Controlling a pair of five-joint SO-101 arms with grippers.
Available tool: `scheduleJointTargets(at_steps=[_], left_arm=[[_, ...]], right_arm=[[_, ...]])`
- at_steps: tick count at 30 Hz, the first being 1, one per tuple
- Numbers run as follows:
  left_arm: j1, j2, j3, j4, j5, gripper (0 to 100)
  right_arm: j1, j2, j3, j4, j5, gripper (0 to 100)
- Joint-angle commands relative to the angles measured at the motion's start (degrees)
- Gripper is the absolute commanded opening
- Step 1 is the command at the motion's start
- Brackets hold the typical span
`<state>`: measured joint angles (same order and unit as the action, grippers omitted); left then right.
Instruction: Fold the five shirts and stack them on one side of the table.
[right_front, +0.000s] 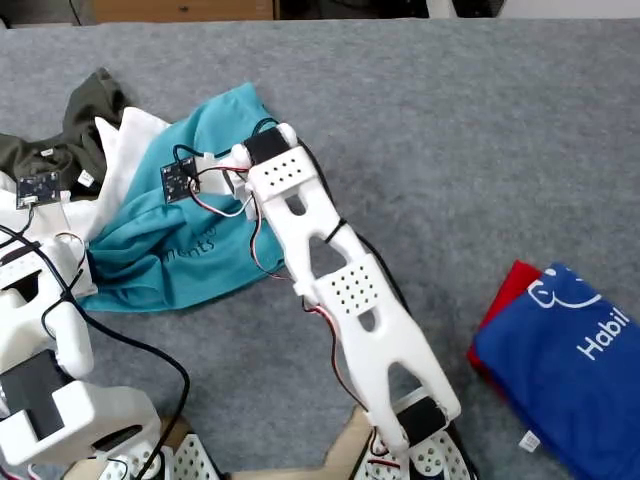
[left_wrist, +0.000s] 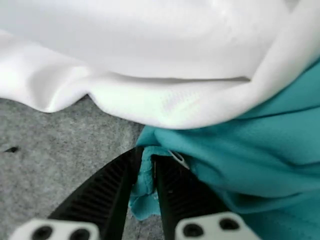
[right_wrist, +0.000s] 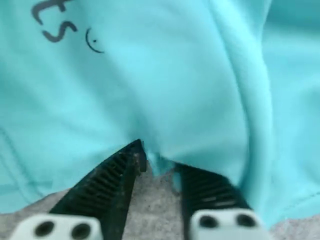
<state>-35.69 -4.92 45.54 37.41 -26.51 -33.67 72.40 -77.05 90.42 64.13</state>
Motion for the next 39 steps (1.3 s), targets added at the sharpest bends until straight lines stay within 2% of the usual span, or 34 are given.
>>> scheduleJointTargets(at_steps=[1, 7, 14, 18, 22, 29, 33, 36, 39], left_arm=[[0.44, -1.89, 0.0, -0.62, 0.44, 2], [0.44, -1.89, 0.0, -0.62, 0.44, 2], [0.44, -1.89, -0.09, -0.88, 0.44, 2], [0.44, -1.89, -0.09, -0.88, 0.44, 2], [0.44, -1.89, 0.0, -0.88, 0.44, 2], [1.32, -2.51, -1.14, -0.44, 2.11, 2], [4.66, -12.0, -7.21, 9.32, 7.47, 2], [10.81, -22.46, -13.01, 17.05, 10.29, 2], [18.2, -33.27, -20.13, 21.01, 13.1, 2]], right_arm=[[2.42, -0.22, -0.13, -0.44, -0.7, 1.1], [4.79, -0.57, -0.84, -1.41, -0.7, 1.6], [6.99, -0.57, -12.0, 0.44, -0.7, 0.5], [8.4, -0.84, -19.21, 5.98, -2.73, 0.5], [9.19, -6.02, -18.51, 12.13, -3.78, 0.5], [10.95, -22.2, -18.33, 12.04, -10.2, 0.5], [12.97, -33.98, -17.36, 12.04, -15.3, 0.5], [15.96, -43.03, -15.78, 12.04, -19.08, 0.5], [19.21, -52.62, -14.9, 12.04, -20.75, 0.5]])
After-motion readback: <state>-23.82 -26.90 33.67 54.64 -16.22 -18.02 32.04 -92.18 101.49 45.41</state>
